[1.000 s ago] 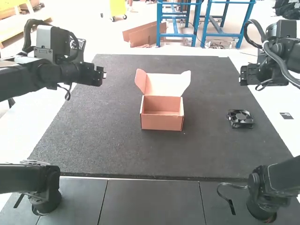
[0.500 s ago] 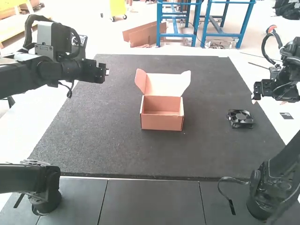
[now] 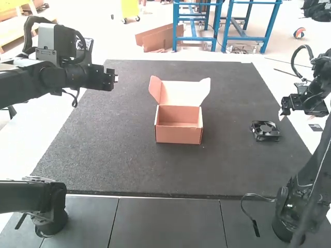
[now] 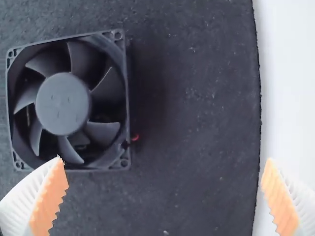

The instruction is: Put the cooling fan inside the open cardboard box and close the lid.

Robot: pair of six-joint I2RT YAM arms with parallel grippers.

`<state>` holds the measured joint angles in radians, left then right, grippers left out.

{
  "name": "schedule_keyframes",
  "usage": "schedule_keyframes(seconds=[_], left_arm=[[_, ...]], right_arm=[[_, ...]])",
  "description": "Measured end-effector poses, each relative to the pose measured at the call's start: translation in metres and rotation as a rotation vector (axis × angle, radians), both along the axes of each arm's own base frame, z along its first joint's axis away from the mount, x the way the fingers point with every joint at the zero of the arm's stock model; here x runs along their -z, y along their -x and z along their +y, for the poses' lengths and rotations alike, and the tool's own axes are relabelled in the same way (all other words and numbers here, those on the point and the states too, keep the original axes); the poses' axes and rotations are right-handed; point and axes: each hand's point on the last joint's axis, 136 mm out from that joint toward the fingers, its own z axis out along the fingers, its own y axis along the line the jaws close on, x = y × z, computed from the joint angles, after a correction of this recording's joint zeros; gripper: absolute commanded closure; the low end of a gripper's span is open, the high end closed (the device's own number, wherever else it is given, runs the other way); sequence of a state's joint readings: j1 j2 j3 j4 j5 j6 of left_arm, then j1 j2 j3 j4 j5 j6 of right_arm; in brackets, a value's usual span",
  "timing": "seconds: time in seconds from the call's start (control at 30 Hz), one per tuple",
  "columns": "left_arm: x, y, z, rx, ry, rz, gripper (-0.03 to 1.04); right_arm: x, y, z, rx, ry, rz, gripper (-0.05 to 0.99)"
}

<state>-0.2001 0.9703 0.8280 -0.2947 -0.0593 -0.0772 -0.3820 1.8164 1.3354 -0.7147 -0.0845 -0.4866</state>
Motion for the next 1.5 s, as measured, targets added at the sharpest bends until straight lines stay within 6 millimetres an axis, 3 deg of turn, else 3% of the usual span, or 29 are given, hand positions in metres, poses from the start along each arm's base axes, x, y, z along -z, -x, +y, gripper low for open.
schedule_keyframes(seconds=[0.33,0.67,1.2,1.5], left_arm=[[-0.003,-0.002,-0.002,0.0,0.022,-0.013,0.04],[0.006,-0.008,-0.006,0.01,0.041,0.016,0.04],[0.006,-0.007,-0.007,0.012,0.044,0.017,0.04],[0.008,-0.007,-0.007,0.011,0.042,0.024,0.04]], right_arm=[[0.027,-0.024,-0.011,-0.016,-0.023,0.052,0.03],[0.061,-0.013,-0.004,0.011,-0.142,0.181,0.03],[0.06,-0.028,-0.006,0.016,-0.152,0.144,0.03],[0.077,-0.034,-0.008,0.029,-0.16,0.146,0.03]])
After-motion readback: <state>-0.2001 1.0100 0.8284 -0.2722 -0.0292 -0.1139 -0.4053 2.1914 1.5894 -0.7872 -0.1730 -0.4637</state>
